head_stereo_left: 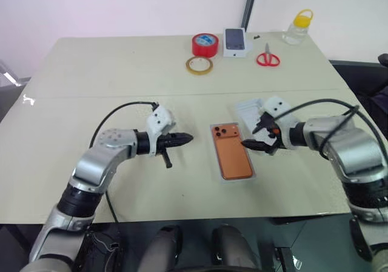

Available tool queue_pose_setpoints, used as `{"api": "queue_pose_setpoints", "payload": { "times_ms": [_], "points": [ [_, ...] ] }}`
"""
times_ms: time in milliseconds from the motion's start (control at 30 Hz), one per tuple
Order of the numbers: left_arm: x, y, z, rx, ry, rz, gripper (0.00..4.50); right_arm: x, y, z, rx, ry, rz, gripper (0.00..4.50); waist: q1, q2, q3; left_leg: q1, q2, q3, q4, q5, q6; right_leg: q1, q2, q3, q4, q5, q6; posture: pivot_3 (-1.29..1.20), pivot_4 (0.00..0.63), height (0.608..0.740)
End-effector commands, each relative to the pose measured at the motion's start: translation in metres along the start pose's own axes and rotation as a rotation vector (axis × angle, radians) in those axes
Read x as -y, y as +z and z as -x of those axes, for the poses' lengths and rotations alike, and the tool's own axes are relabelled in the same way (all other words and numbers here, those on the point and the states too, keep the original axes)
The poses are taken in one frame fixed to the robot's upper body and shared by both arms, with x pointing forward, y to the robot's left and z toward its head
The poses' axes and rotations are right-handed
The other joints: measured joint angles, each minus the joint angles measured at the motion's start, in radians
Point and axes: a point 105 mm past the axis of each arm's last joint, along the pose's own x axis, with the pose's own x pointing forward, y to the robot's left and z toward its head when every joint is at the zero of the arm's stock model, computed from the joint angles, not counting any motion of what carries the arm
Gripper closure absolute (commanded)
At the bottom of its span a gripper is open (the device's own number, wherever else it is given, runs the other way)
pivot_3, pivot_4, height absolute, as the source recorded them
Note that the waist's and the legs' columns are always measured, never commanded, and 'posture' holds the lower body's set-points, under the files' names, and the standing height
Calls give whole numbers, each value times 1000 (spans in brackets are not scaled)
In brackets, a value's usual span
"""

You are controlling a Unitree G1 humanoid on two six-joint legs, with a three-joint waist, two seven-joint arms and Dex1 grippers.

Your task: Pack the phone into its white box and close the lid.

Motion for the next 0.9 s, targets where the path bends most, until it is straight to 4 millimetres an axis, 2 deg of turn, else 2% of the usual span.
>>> {"api": "queue_pose_setpoints", "payload": {
  "times_ms": [33, 167, 567, 667, 767, 900],
  "points": [
    [7, 11, 1, 40, -31, -72, 4500, 18, 10, 5, 22, -77, -70, 59, 2, 0, 0, 0, 0, 0, 0, 0, 0, 0, 0, 0, 0, 0, 0, 0, 150, 740],
    [7, 7, 1, 32, -29, -72, 4500, 24, 8, 4, 6, -77, -141, 59, 0, 0, 0, 0, 0, 0, 0, 0, 0, 0, 0, 0, 0, 0, 0, 0, 150, 740],
    [16, 5, 1, 46, -70, -79, 4500, 22, -9, -10, -85, -94, -133, 59, -3, 0, 0, 0, 0, 0, 0, 0, 1, 0, 0, 0, 0, 0, 0, 0, 150, 740],
    [19, 4, 3, 48, -79, -82, 4500, 21, -13, -16, -113, -113, -143, 923, -3, 0, 0, 0, 0, 0, 0, 0, 1, 0, 0, 0, 0, 0, 0, 0, 150, 740],
    [20, 4, 3, 46, -83, -83, 4500, 25, -14, -19, -124, -146, -159, 2557, -4, 0, 0, 0, 0, 0, 0, 0, 1, 0, 0, 0, 0, 0, 0, 0, 150, 740],
    [21, 3, 4, 44, -87, -80, 4500, 24, -9, -19, -115, -145, -171, 4461, -3, 0, 0, 0, 0, 0, 0, 0, 1, 0, 0, 0, 0, 0, 0, 0, 150, 740]
  ]
}}
